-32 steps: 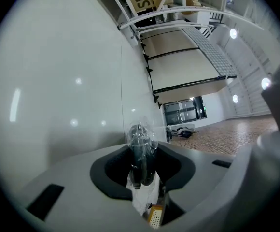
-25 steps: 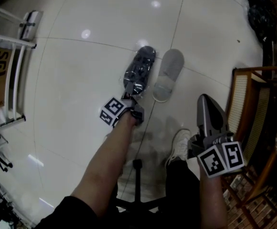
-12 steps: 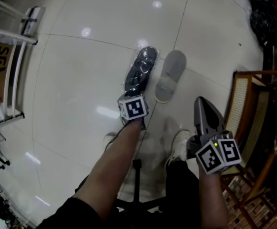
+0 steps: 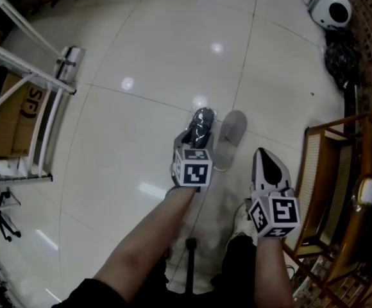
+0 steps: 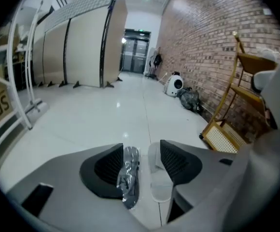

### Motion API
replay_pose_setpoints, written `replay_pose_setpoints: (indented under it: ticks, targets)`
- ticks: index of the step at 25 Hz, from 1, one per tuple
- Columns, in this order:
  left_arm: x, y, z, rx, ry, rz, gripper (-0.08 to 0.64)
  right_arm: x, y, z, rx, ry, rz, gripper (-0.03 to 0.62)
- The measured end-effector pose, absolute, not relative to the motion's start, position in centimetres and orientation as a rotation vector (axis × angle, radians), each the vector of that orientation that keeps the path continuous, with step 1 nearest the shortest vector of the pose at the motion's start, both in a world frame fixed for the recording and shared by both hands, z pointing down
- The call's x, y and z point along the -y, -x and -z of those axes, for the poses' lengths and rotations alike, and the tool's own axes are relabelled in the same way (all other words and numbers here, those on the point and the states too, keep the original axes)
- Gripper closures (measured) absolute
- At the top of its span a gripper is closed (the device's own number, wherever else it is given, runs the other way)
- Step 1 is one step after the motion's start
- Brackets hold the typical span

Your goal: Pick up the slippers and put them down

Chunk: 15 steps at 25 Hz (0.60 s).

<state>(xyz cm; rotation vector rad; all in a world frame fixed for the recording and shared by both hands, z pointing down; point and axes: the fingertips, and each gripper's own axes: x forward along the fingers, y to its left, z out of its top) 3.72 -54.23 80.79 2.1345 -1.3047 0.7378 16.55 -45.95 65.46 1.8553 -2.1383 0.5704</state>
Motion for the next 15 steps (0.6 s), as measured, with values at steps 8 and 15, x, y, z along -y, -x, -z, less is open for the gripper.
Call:
replay_pose_setpoints:
  ticks: [8,15]
  targets:
    - [55.8,-1.4,-57.7,1.423,-2.481,-0.487,0.469,46.3,-17.3,-52.6,2.216,-1.963,-0.237,0.583]
    - [52.8,1.9,-43.8,1.586,-2.534,-0.185,0.555,42.9,-16.9,-42.1,2.285,-2.057,-0.121,0.583]
